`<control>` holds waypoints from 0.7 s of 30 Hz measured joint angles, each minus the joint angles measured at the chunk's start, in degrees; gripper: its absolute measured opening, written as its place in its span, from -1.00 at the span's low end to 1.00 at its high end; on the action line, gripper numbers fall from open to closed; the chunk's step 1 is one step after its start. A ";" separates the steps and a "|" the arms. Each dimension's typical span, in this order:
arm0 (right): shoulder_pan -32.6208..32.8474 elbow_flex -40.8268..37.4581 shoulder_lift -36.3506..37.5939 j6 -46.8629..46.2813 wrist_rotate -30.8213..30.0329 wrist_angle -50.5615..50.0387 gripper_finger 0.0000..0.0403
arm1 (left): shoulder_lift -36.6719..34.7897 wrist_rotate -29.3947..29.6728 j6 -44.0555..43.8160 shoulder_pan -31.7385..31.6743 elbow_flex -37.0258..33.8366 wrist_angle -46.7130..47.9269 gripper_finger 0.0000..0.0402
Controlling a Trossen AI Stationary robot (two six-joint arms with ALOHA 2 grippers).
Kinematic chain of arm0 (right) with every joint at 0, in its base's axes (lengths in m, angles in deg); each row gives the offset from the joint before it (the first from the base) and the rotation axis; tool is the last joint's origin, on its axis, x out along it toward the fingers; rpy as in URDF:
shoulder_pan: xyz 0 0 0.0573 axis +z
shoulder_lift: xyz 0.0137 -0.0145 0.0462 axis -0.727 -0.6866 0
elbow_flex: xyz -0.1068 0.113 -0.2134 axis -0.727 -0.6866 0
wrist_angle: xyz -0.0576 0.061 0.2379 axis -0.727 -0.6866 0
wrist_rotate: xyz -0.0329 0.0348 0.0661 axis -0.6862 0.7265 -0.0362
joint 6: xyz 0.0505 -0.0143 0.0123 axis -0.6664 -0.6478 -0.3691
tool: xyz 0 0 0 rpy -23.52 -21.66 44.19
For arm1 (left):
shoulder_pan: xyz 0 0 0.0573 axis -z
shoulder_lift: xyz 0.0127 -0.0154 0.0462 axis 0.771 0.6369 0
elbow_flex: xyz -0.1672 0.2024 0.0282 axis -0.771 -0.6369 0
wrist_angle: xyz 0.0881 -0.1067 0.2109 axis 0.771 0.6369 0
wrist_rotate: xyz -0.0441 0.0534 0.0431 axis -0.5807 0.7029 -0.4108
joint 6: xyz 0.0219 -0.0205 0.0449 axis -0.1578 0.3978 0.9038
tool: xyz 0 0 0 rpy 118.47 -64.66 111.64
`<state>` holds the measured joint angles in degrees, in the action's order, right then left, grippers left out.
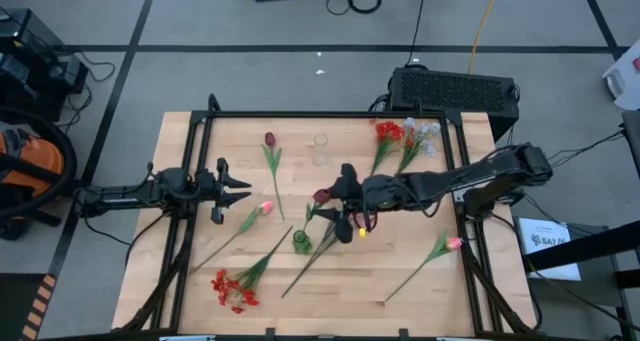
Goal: Sort flowers into vase by color
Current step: Put the left pink flower into the transparent flower vase
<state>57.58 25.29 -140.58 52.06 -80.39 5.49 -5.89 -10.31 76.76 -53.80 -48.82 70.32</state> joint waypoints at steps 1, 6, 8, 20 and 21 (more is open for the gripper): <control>-0.13 0.00 0.98 -0.42 -0.02 -1.45 -0.06 | 0.00 0.00 0.00 0.00 0.00 0.00 -0.46; -0.98 0.00 5.54 -3.95 -0.40 -11.70 -0.10 | 0.00 0.00 0.00 0.00 0.00 0.00 -0.46; -1.27 0.00 7.55 -6.49 -0.38 -16.78 -0.13 | 0.00 0.00 0.00 0.00 -0.01 0.00 -0.46; -0.49 0.00 14.97 -34.60 0.00 -47.86 -0.28 | 0.00 0.00 -0.02 0.00 0.00 0.00 -0.46; -0.10 0.02 14.92 -36.62 -0.09 -50.34 -0.30 | 0.00 0.00 0.00 0.00 0.00 0.00 -0.46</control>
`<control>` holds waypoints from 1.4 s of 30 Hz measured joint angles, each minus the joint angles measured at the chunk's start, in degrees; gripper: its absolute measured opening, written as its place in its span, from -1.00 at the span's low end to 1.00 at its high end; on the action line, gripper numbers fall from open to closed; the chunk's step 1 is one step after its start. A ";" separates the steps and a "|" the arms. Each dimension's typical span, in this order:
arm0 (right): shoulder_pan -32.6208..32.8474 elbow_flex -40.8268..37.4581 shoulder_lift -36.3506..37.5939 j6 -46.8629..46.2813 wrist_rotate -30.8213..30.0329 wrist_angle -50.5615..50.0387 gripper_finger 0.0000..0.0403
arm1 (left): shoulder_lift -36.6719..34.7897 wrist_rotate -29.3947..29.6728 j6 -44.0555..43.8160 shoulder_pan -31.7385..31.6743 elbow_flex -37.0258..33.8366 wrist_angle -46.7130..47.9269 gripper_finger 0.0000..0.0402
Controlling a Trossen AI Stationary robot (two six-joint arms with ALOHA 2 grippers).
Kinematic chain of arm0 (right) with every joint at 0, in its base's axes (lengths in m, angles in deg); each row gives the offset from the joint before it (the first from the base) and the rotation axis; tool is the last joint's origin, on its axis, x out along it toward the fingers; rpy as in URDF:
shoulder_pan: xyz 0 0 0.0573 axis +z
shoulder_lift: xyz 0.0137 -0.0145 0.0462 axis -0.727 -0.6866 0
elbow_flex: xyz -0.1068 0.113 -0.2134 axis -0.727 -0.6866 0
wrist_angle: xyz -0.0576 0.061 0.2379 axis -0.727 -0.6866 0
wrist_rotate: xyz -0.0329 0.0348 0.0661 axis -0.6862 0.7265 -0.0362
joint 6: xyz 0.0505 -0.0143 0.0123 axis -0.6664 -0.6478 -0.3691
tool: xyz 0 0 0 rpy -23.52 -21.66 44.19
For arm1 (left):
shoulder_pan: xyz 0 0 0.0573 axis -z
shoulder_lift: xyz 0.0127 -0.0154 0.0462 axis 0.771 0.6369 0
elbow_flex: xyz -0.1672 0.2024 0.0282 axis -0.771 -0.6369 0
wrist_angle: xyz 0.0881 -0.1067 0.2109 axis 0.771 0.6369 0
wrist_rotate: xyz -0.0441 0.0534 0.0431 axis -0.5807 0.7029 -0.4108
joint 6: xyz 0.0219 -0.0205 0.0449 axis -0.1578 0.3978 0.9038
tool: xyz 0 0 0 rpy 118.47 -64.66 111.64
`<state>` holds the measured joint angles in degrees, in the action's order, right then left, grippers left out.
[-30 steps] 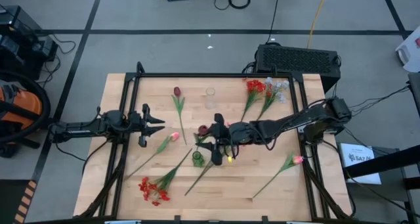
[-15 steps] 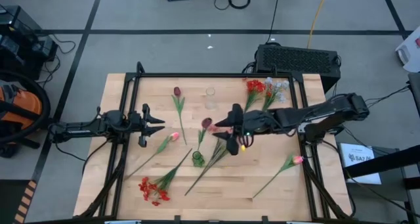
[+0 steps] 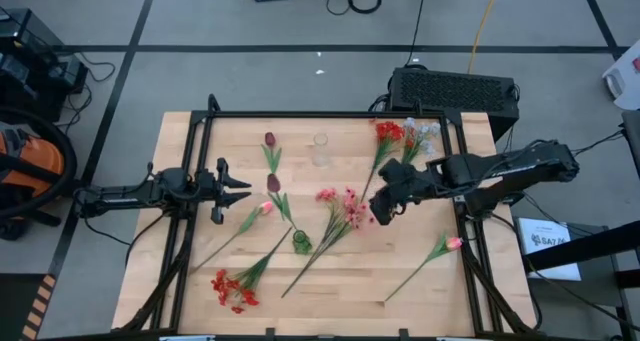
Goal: Sort flowers into vase by color
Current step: Put the left pink flower into the transparent flower vase
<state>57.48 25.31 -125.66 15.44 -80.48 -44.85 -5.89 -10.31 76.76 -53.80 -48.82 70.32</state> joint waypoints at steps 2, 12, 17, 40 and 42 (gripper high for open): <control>1.12 0.00 -0.49 -4.44 -0.70 -5.03 -0.34 | 0.00 0.00 0.00 0.00 0.00 0.00 -0.46; 12.32 -0.02 -3.50 -23.84 -1.04 -12.93 -0.53 | 0.00 2.89 -0.34 -0.02 0.00 -1.16 -0.46; 18.53 -0.02 -4.50 -31.03 -2.72 -12.78 -0.56 | 0.00 -0.50 -14.18 0.02 0.17 -1.87 -0.46; 20.47 -30.03 2.13 -37.17 4.85 14.72 -0.56 | 16.35 2.46 -37.45 2.02 19.49 19.96 -0.47; 19.65 -30.03 4.20 -34.71 4.60 13.59 -0.56 | 21.61 2.71 -40.93 2.47 23.78 25.35 -0.47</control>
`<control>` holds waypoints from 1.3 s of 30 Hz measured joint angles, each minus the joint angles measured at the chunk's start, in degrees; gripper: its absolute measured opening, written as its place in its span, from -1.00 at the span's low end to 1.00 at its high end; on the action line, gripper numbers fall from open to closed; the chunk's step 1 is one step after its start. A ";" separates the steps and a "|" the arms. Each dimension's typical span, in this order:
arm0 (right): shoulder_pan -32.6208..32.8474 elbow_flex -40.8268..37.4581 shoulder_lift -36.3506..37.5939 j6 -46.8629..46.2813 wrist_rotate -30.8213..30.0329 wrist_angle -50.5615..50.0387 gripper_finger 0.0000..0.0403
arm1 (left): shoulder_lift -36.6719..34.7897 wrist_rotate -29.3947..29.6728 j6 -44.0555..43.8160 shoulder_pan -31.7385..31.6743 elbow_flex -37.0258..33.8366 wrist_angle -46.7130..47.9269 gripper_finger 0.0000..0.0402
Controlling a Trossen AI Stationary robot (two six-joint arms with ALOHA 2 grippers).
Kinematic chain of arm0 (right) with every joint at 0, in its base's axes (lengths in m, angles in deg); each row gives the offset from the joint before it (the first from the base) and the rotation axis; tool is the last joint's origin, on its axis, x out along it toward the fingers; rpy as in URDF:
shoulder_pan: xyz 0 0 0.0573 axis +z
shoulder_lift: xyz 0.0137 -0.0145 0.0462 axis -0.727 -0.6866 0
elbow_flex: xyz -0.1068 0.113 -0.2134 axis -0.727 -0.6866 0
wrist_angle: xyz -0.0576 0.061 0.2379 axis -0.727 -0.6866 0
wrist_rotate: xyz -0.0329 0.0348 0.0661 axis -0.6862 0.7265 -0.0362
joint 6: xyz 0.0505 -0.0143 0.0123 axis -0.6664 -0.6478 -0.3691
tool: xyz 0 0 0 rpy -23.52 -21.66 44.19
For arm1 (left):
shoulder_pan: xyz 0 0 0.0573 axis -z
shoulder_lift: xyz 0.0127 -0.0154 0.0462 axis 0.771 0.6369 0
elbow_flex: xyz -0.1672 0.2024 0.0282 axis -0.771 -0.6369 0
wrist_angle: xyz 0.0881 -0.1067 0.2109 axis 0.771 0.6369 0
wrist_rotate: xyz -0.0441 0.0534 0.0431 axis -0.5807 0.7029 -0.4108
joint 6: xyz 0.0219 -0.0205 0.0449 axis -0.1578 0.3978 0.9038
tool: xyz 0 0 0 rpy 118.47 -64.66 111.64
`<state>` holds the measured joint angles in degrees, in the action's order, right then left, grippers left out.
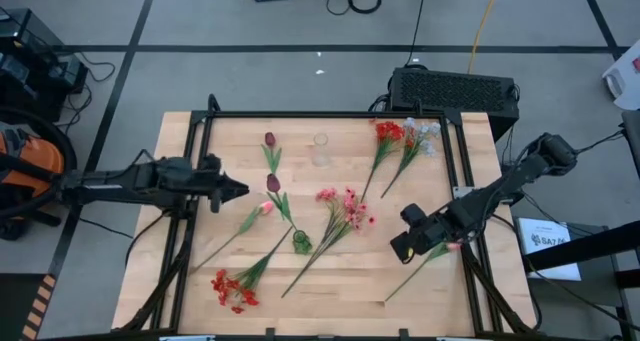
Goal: Sort flowers into vase by color
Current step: Put the left pink flower into the transparent flower vase
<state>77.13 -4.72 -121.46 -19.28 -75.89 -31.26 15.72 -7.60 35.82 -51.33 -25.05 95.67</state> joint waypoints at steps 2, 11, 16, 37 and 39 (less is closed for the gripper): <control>-1.13 0.00 2.23 2.62 -0.08 -2.41 -0.56 | 5.70 -0.04 -3.66 0.74 3.59 5.45 -0.47; -7.40 0.00 12.66 15.93 -0.22 -10.91 -0.56 | 28.44 -0.01 -16.84 5.19 14.28 15.42 -0.47; -12.13 0.00 17.46 21.77 -0.21 -17.85 -0.56 | 38.07 0.15 -17.73 8.08 19.27 24.10 -0.47; -22.03 0.00 22.88 33.35 0.10 -16.77 -0.56 | 58.23 0.37 -15.84 10.80 20.61 28.42 -0.47; -22.03 0.00 22.88 33.31 0.14 -16.76 -0.56 | 58.50 0.47 -15.64 10.80 20.61 28.24 -0.47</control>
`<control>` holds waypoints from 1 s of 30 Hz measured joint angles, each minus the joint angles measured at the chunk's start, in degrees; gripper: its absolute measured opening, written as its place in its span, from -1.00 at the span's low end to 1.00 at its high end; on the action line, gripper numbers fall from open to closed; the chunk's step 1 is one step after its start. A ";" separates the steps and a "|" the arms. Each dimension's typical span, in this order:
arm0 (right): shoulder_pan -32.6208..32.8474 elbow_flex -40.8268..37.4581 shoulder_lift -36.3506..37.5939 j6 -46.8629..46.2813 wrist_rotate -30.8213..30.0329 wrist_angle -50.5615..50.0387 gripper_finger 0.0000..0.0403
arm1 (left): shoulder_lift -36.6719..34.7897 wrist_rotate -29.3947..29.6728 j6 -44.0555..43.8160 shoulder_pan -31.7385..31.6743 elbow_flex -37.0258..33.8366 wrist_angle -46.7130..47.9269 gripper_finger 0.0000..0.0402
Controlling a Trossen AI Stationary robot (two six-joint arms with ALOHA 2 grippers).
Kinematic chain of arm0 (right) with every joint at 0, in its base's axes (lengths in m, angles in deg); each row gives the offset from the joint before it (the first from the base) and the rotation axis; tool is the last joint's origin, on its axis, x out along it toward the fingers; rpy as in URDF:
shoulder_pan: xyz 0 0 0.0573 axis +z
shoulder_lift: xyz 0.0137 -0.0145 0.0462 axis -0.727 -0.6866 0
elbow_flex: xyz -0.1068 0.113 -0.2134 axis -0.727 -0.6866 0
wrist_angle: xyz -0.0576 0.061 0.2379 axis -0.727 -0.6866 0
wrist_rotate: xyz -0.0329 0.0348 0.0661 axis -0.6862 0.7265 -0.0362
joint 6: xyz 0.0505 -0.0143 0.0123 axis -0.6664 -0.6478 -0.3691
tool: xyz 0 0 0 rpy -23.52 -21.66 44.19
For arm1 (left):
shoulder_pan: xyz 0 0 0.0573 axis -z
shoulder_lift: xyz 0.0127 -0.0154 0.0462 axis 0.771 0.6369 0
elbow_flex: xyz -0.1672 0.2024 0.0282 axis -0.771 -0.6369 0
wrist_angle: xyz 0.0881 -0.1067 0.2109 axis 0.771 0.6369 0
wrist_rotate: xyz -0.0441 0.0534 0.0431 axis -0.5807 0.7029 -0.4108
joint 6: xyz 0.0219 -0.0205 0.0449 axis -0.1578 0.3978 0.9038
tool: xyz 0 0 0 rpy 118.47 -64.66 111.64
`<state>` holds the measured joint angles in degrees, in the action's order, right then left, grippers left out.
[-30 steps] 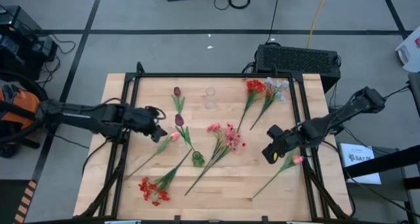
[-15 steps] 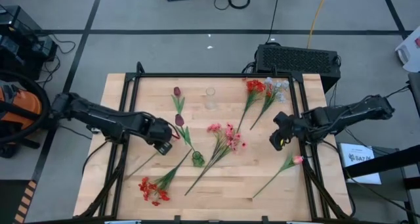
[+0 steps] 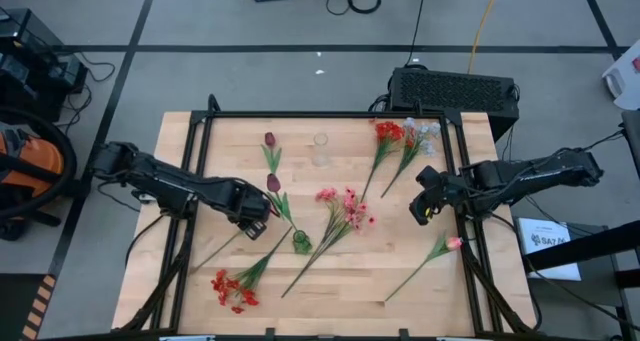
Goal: Sort flowers into vase by color
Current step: Put the left pink flower into the transparent flower vase
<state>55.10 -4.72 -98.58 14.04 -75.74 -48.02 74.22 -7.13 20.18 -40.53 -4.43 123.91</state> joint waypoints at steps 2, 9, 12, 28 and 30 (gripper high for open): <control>0.00 0.00 0.00 -0.09 0.01 0.06 -0.56 | 0.37 0.09 0.63 0.00 0.02 -0.16 -0.47; 0.00 0.00 -0.02 -0.09 0.00 0.64 -0.56 | 2.69 0.37 4.46 0.00 0.02 -3.16 -0.47; 0.00 0.00 -0.02 -0.09 0.00 0.64 -0.56 | 4.35 0.52 4.49 0.00 0.02 -2.70 -0.47; 0.00 0.00 -0.02 0.76 -0.02 0.75 -0.56 | 11.90 -2.21 5.34 -0.19 0.26 -3.23 -0.58; 0.00 0.00 -0.02 1.40 -0.04 0.79 -0.56 | 11.50 -3.15 4.12 -0.58 0.24 -3.34 -0.72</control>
<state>55.10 -4.72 -98.60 15.44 -75.78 -47.23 85.71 -10.28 24.30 -41.11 -4.19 120.57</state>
